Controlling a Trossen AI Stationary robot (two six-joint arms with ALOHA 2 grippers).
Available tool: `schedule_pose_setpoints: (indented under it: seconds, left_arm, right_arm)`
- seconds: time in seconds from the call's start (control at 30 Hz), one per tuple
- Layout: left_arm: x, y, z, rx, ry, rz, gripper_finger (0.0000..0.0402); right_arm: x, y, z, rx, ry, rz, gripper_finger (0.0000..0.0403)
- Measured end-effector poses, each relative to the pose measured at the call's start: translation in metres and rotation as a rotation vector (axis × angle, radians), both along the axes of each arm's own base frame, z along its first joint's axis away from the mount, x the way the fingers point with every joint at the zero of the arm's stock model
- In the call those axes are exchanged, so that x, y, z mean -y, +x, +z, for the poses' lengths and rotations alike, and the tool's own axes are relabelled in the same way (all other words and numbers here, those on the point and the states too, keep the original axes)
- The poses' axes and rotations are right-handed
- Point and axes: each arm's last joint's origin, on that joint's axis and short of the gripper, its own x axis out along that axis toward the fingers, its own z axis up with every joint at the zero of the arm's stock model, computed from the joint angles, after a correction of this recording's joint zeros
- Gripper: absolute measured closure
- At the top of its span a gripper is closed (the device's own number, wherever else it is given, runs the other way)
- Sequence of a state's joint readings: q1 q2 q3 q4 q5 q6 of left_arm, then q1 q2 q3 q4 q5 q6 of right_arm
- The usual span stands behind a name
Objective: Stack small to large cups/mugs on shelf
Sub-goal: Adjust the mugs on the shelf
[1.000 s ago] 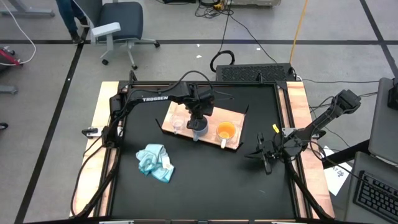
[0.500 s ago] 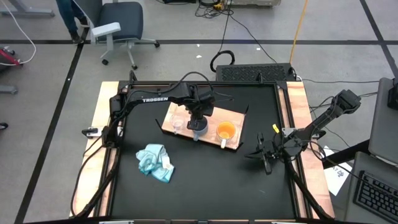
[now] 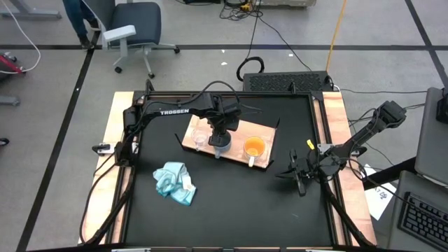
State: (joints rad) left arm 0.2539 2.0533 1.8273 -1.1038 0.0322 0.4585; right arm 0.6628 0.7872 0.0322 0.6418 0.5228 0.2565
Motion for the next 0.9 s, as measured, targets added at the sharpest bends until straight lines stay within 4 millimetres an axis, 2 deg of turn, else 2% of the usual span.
schedule_pose_setpoints:
  seconds: [0.33, 0.5, 0.63, 0.73, 0.9]
  left_arm:
    - [-0.0001, 0.0005, 0.0, 0.005, 0.001, 0.001, 0.0395]
    - [-0.0003, 0.0007, -0.0009, 0.002, 0.016, 0.001, 0.0369]
    - [-0.0007, 0.0004, -0.0096, -0.037, 0.01, 0.002, 0.0351]
    - [-0.0007, 0.0006, -0.0027, -0.006, 0.017, 0.003, 0.0349]
    - [-0.0004, 0.0014, -0.0053, -0.013, 0.014, 0.003, 0.0347]
  right_arm:
    - [0.0, 0.0, 0.0, 0.0, 0.0, 0.0, 0.0403]
    - [0.0, 0.0, 0.0, 0.0, 0.0, 0.0, 0.0403]
    - [0.0, 0.0, 0.0, 0.0, 0.0, 0.0, 0.0403]
    - [0.0, 0.0, -0.0001, -0.001, -0.001, 0.0, 0.0403]
    - [0.0, 0.0, -0.0002, -0.001, -0.001, 0.0, 0.0403]
